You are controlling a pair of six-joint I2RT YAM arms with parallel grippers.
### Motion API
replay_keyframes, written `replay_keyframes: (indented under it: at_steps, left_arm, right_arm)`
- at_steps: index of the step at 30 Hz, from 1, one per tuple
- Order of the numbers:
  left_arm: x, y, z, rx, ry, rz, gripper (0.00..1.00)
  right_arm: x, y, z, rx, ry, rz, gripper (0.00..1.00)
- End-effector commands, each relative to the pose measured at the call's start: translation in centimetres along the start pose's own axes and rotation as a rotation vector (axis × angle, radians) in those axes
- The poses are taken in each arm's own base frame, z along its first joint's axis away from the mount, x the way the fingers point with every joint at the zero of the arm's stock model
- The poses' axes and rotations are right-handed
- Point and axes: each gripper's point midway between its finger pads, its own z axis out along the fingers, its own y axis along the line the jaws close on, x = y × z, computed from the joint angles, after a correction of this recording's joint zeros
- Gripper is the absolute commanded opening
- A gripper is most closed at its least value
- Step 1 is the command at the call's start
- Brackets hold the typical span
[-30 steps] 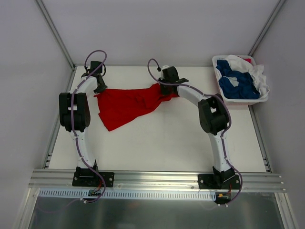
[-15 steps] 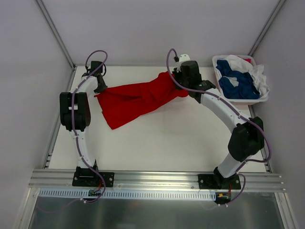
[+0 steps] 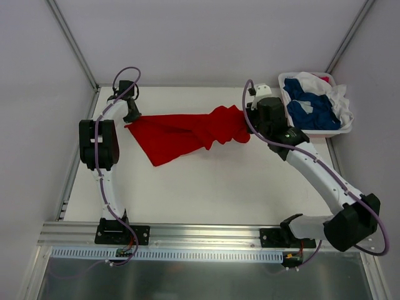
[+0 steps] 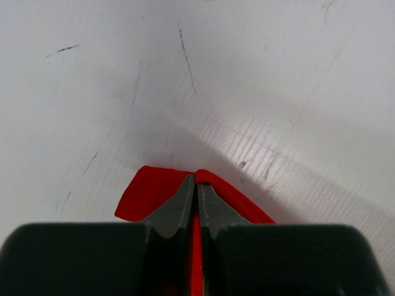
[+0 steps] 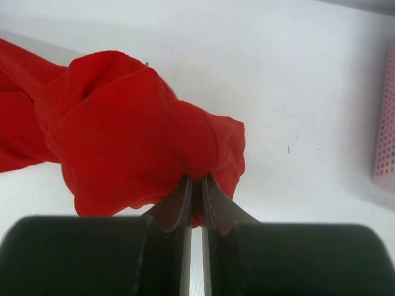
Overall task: Fold and stack the t-shirts
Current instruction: Flatten out the tshirt
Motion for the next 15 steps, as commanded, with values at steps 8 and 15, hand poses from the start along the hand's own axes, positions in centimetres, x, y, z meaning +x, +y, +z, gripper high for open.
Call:
replay_keyframes:
  at_steps: [8,15]
  left_arm:
    - [-2.0,1.5,0.2,-0.044,-0.044,-0.008,0.00]
    - [-2.0,1.6,0.2,-0.042,-0.041,-0.012,0.00]
  right_arm:
    - [-4.2,-4.1,-7.7,0.150,-0.188,0.048,0.01]
    - [-4.4,-5.7,-11.3,0.203,-0.255,0.087,0.03]
